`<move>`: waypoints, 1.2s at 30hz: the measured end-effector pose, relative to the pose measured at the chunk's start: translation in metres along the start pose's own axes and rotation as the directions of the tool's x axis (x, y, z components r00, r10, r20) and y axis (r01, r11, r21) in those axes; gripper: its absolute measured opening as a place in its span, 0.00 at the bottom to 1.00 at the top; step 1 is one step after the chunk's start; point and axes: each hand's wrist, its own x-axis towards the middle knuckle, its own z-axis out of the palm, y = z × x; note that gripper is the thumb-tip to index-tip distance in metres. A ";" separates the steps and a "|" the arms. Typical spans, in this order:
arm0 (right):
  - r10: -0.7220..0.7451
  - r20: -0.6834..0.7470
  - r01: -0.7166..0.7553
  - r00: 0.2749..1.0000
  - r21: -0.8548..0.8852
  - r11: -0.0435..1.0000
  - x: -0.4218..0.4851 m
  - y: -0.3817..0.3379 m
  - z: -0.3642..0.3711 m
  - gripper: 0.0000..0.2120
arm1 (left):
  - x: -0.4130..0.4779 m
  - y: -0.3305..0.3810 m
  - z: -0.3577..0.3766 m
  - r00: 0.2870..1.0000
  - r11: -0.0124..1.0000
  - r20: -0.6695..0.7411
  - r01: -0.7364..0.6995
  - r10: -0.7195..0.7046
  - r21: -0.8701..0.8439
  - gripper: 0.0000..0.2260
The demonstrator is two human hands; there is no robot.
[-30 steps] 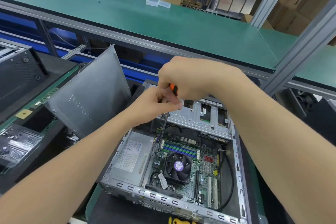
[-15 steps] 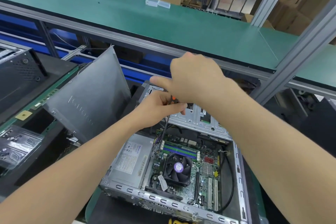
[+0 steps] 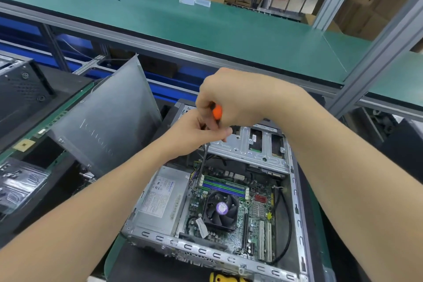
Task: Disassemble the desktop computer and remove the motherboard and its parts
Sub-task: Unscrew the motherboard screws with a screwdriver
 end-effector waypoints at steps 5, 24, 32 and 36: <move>-0.013 -0.046 0.014 0.999 0.007 1.000 0.004 -0.001 0.010 0.16 | -0.001 0.000 -0.002 0.999 1.000 0.041 -0.027 0.027 -0.013 0.04; 0.202 -0.122 -0.192 0.972 0.092 0.977 0.009 0.003 0.018 0.09 | 0.000 -0.002 0.002 1.000 0.999 -0.016 0.016 -0.016 0.037 0.09; -0.013 -0.058 0.016 0.998 0.046 0.999 -0.002 0.005 0.008 0.11 | 0.002 -0.004 -0.001 0.999 1.000 0.039 -0.002 0.002 -0.001 0.04; -0.010 -0.088 0.014 0.996 0.043 0.999 0.000 0.005 0.014 0.15 | -0.001 -0.001 -0.003 0.996 1.000 0.082 -0.019 0.020 -0.014 0.03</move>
